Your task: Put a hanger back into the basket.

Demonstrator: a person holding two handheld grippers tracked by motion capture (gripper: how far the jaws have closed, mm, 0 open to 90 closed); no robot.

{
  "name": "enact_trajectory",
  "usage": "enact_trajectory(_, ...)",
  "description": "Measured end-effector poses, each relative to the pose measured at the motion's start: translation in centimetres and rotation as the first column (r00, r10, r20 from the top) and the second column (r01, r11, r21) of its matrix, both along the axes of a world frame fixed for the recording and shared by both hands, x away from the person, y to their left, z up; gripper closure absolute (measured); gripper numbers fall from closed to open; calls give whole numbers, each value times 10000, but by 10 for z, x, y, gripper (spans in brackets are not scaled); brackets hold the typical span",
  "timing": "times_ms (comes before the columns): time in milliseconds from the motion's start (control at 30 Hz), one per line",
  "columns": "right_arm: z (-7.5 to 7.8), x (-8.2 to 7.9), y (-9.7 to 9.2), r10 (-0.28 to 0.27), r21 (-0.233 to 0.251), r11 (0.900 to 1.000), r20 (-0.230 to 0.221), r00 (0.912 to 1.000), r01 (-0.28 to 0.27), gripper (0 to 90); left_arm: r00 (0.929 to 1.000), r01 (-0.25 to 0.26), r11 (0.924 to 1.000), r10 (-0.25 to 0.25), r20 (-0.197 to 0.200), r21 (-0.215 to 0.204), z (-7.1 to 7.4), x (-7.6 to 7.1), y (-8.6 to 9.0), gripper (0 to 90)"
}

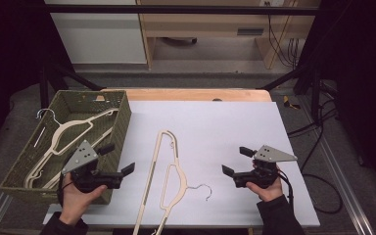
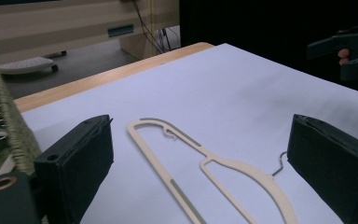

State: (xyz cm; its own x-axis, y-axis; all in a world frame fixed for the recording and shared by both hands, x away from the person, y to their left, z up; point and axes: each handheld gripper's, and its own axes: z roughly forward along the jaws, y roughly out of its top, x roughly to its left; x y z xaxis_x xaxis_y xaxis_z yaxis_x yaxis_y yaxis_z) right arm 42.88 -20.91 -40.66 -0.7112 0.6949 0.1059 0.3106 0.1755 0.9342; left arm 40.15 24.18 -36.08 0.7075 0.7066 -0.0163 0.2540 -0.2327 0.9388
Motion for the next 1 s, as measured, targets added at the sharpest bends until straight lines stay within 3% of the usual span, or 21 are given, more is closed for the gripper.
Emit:
enact_trajectory(167, -3, 0, 11, 328, -167, 9993, -44, 9995, -329, 85, 9996, 224, 9997, -223, -166, 60, -12, -3, -9, 73)
enact_trajectory(300, -7, -2, 22, 767, -487, 9958, -123, 9970, -772, 118, 9979, 393, 9991, -385, -516, 155, -24, -3, -15, 83)
enact_trajectory(533, -23, 0, 52, 1609, -1235, 9784, -503, 9857, -1660, 194, 9934, 588, 9976, -548, -1012, 375, -44, -3, -24, 84)
enact_trajectory(767, -44, 6, 77, 2355, -1955, 9459, -1346, 9625, -2588, 340, 9912, 672, 9962, -604, -1178, 550, -52, -3, -30, 89)
enact_trajectory(933, -59, 13, 95, 2808, -2655, 9082, -1865, 9415, -3235, 490, 9893, 772, 9953, -692, -1283, 585, -56, -2, -32, 87)
enact_trajectory(1000, -63, 15, 100, 2916, -2788, 8975, -2061, 9341, -3417, 545, 9893, 808, 9948, -724, -1266, 621, -57, -2, -32, 86)
